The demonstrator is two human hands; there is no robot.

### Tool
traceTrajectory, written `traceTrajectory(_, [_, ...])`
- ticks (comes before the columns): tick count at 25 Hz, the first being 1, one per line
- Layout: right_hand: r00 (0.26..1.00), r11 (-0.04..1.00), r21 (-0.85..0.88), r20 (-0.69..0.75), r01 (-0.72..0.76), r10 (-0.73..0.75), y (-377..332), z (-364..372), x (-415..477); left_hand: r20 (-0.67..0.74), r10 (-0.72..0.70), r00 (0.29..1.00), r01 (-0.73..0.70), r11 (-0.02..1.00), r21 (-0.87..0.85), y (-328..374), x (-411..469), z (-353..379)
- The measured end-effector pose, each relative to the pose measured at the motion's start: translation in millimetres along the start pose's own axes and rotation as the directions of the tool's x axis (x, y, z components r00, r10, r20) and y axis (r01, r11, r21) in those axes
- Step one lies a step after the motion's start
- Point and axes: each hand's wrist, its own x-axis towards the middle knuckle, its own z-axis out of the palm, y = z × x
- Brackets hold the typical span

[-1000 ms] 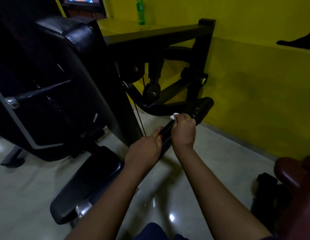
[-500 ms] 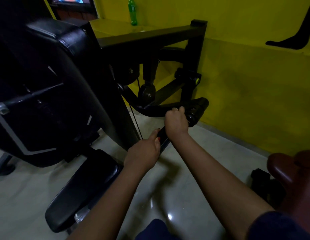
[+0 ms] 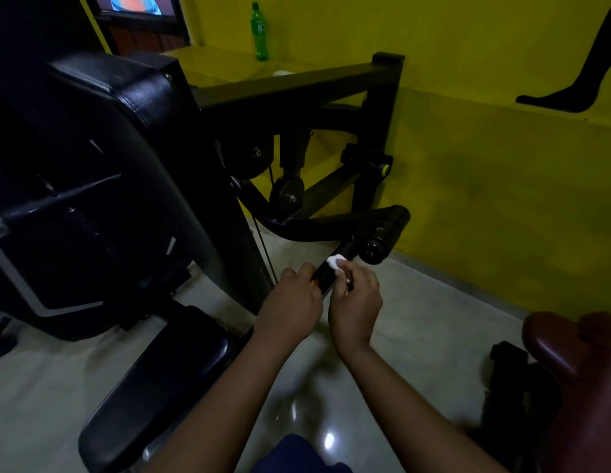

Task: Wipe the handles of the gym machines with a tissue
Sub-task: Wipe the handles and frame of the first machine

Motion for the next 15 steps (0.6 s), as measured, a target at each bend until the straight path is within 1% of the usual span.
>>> traceTrajectory(1, [0.986,0.986,0.063,-0.053,-0.157,0.16,-3.6,2.2,-3.2,-0.004,0.005,1.0,-0.005,1.0,0.007,0.0,-0.2,1.2])
traceTrajectory(2, [0.934,0.934,0.126,-0.087,-0.335,0.347,-3.2,8.8,2.3,-0.009,0.009,1.0,-0.009,1.0,0.013,-0.2,0.0,2.5])
traceTrajectory(3, [0.832,0.829,0.205,-0.098,-0.52,0.546,-1.9,14.3,13.5,-0.014,0.011,1.0,-0.011,1.0,0.015,-0.6,-0.1,3.0])
traceTrajectory(4, [0.689,0.66,0.346,-0.052,-0.666,0.723,1.0,20.5,26.2,-0.015,0.008,1.0,-0.008,1.0,0.015,-1.1,0.0,3.3])
traceTrajectory(5, [0.567,0.457,0.508,0.076,-0.73,0.82,5.2,26.0,35.5,-0.014,0.006,1.0,-0.005,1.0,0.014,-1.4,0.0,3.3])
traceTrajectory(6, [0.489,0.246,0.63,0.244,-0.737,0.837,11.2,30.0,38.9,-0.008,0.001,1.0,-0.001,1.0,0.012,-1.6,-0.3,3.0])
traceTrajectory(7, [0.463,0.083,0.67,0.412,-0.738,0.785,15.4,33.6,37.2,-0.001,-0.005,1.0,0.005,1.0,0.005,-1.3,-0.6,2.6])
traceTrajectory(8, [0.459,-0.016,0.654,0.547,-0.756,0.7,19.5,35.7,31.4,0.006,-0.01,1.0,0.01,1.0,-0.002,-1.2,-0.6,2.2])
traceTrajectory(10, [0.427,-0.116,0.568,0.723,-0.815,0.543,26.3,38.9,22.9,0.011,-0.018,1.0,0.018,1.0,-0.01,-0.8,-0.6,1.5])
traceTrajectory(11, [0.403,-0.174,0.546,0.765,-0.82,0.502,29.2,40.6,25.9,0.009,-0.018,1.0,0.018,1.0,-0.01,-1.1,-0.1,1.4])
traceTrajectory(12, [0.398,-0.21,0.549,0.774,-0.809,0.492,29.0,42.7,32.0,0.008,-0.019,1.0,0.019,1.0,-0.013,-1.5,0.4,1.6])
traceTrajectory(13, [0.408,-0.216,0.56,0.771,-0.8,0.489,29.2,44.5,38.2,0.008,-0.02,1.0,0.02,1.0,-0.02,-1.6,0.4,1.6])
traceTrajectory(15, [0.402,-0.188,0.566,0.747,-0.803,0.529,26.9,46.9,50.7,0.009,-0.022,1.0,0.023,0.999,-0.034,-2.1,0.9,1.1])
